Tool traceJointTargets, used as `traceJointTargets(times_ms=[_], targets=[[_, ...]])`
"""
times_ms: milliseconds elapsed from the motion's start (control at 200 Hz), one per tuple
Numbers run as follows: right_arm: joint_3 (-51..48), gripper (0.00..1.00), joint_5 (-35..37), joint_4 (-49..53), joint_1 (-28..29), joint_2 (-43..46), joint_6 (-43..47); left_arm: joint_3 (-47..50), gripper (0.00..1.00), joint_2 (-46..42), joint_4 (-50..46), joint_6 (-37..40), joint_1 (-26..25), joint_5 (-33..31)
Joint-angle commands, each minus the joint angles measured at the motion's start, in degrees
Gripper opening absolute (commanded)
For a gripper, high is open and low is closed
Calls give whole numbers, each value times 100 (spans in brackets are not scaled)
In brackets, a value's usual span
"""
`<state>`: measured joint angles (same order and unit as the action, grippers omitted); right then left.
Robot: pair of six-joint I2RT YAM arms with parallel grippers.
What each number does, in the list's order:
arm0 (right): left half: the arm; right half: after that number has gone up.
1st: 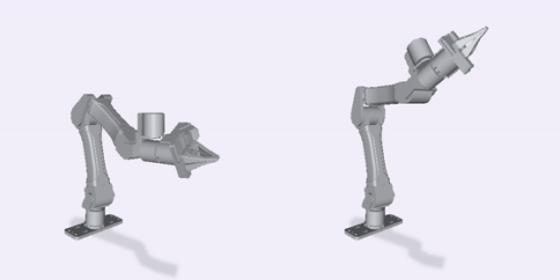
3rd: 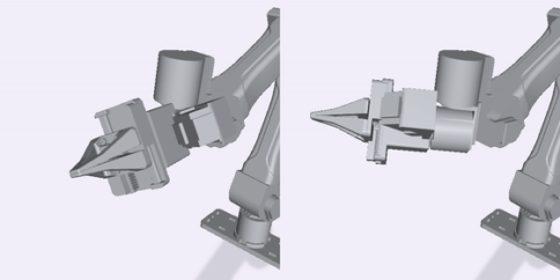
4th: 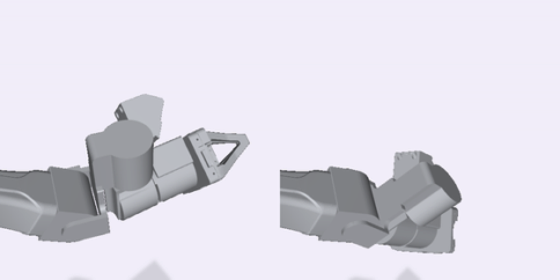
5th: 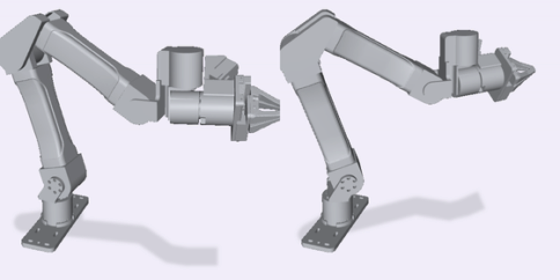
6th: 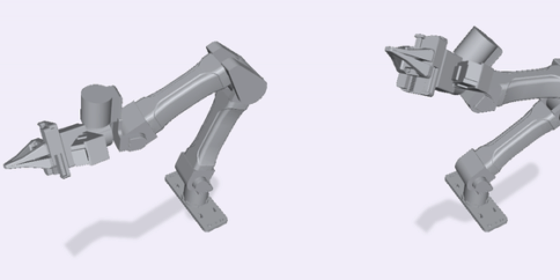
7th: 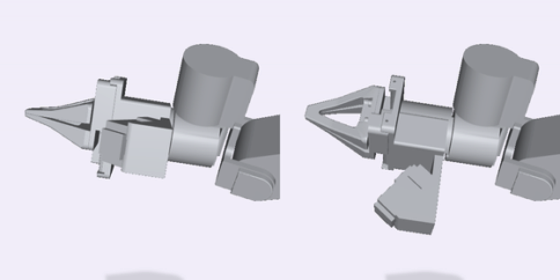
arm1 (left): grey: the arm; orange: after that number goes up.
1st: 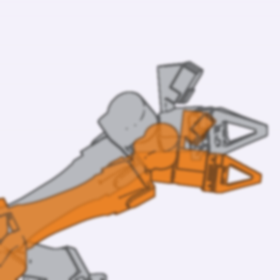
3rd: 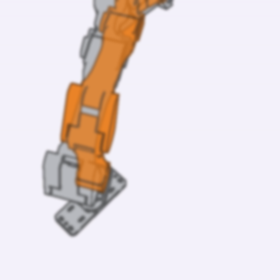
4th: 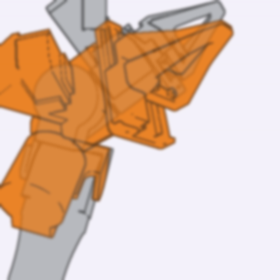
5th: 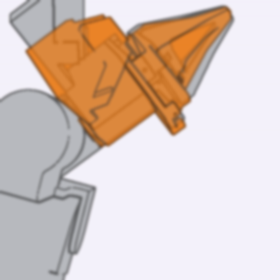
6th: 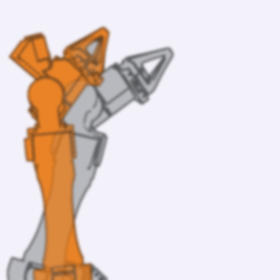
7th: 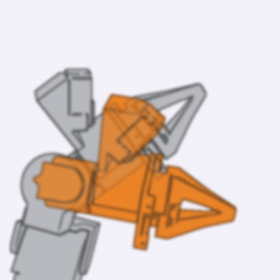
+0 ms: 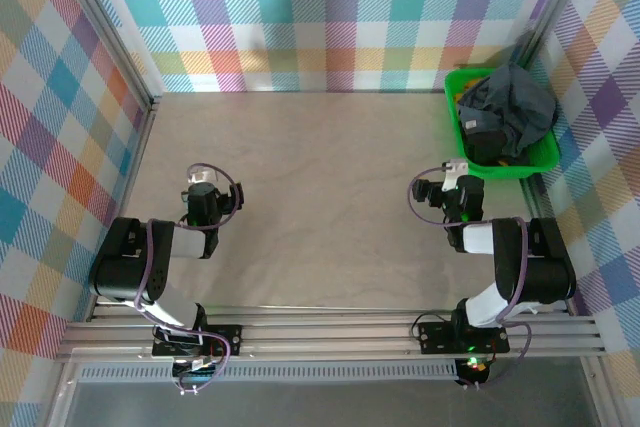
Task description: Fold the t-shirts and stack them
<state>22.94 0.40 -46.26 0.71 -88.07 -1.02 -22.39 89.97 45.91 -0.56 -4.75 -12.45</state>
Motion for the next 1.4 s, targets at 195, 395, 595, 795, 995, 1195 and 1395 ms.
traceJointTargets(times_ms=[195,395,595,795,995,1195,1395], targets=[[36,100,8,-155,-26,18,1,-77,100,-35,212,56,18,80],[39,100,4,-155,-22,18,0,-85,100,-37,206,56,18,84],[52,100,4,-146,-20,22,-3,-82,100,-41,200,50,18,85],[76,100,463,103,79,353,-19,-75,100,-267,60,33,4,16],[1770,100,2061,2843,1100,2210,259,-1015,100,-2178,-1595,411,-948,-1764],[5239,100,1434,6607,352,1222,-2011,-4555,100,-1788,-6602,-3365,-400,-820],[7610,97,1784,7787,-367,-805,-2427,-6638,100,-499,-6686,-3466,-773,1591]])
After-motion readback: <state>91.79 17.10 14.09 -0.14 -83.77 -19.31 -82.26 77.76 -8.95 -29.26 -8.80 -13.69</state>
